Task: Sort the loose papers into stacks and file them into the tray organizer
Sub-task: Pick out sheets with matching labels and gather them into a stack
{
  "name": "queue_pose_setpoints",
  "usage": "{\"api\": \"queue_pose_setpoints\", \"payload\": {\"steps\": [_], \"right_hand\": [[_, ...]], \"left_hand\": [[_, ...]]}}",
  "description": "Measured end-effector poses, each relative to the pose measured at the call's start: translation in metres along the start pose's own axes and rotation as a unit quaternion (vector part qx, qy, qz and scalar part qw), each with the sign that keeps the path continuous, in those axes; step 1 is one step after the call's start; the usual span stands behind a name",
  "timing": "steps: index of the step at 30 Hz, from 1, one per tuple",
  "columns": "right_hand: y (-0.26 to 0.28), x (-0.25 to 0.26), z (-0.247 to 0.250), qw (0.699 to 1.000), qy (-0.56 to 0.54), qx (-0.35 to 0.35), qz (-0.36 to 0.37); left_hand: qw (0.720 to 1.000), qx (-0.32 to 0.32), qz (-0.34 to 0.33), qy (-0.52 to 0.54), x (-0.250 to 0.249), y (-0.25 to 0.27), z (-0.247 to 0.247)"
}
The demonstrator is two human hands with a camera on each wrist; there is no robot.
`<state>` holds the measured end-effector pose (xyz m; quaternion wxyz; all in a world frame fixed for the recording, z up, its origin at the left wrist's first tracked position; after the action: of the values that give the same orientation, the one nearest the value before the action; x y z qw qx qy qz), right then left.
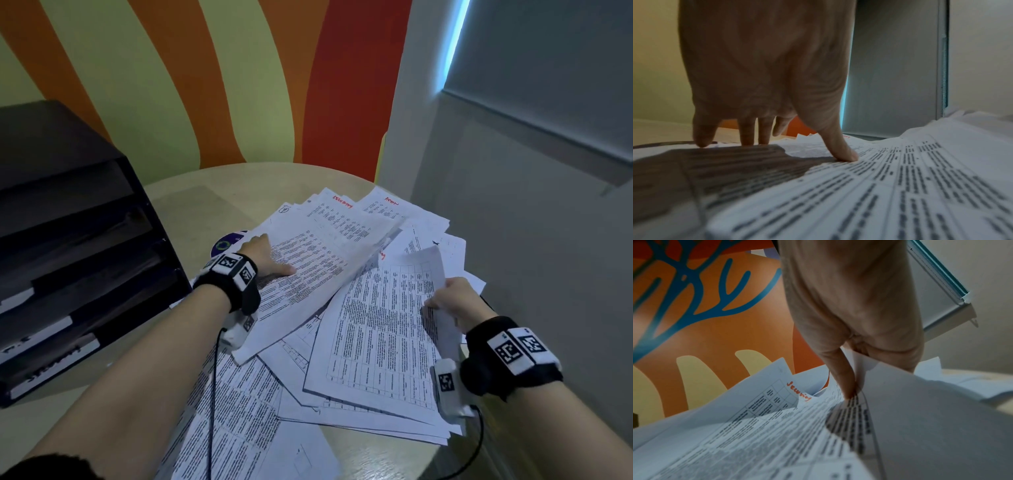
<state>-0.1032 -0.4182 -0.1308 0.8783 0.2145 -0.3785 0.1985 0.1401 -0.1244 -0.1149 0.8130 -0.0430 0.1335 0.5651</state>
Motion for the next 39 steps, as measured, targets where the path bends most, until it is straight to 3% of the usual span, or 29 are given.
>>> {"api": "queue_pose_setpoints", "payload": {"steps": [6,10,14,18,21,25,27,30,31,35,39], "right_hand": [[-0.001,0.000,0.007,1.000,-0.019,0.001,-0.005],[-0.006,0.006,0.040,0.990,-0.097,-0.099,0.009],[-0.003,0.031,0.097,0.939,-0.207,-0.269,0.060],[0.022,0.061,0.141,0.875,-0.315,-0.351,0.108],[0.030,0.067,0.144,0.869,-0.355,-0.325,0.111],[0.038,0.067,0.122,0.901,-0.360,-0.224,0.095],[0.036,0.059,0.110,0.920,-0.329,-0.194,0.085],[0.029,0.045,0.093,0.938,-0.294,-0.171,0.064],[0.029,0.041,0.088,0.943,-0.283,-0.166,0.054],[0.029,0.034,0.070,0.967,-0.225,-0.113,0.035],[0.033,0.033,0.062,0.977,-0.195,-0.081,0.040]], "left_hand": [[0.998,-0.054,0.019,-0.030,0.008,-0.001,0.004],[0.998,-0.057,0.021,-0.032,0.013,-0.004,0.010],[0.995,-0.081,0.034,-0.050,0.015,0.001,0.020],[0.991,-0.120,0.036,-0.038,0.010,0.014,0.030],[0.987,-0.147,0.023,-0.056,0.010,0.023,0.033],[0.989,-0.138,0.008,-0.057,0.006,0.033,0.037],[0.997,-0.058,0.006,-0.059,0.005,0.040,0.034],[0.992,0.116,0.042,-0.007,0.012,0.050,0.021],[0.991,0.125,0.047,0.009,0.012,0.051,0.021],[0.992,-0.027,-0.007,0.119,-0.004,0.041,0.037],[0.973,-0.060,-0.026,0.219,-0.022,0.039,0.027]]}}
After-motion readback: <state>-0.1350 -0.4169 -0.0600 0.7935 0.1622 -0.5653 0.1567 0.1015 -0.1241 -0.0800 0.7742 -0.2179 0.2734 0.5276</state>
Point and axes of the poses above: each hand's wrist, its own y-axis away from the middle knuckle, its own z-axis out of the back of the hand, x = y × z, the point moved 6 cm from there along -y, towards the middle knuckle, and after that the axes turned 12 degrees about -x, right-handed, at the moved point
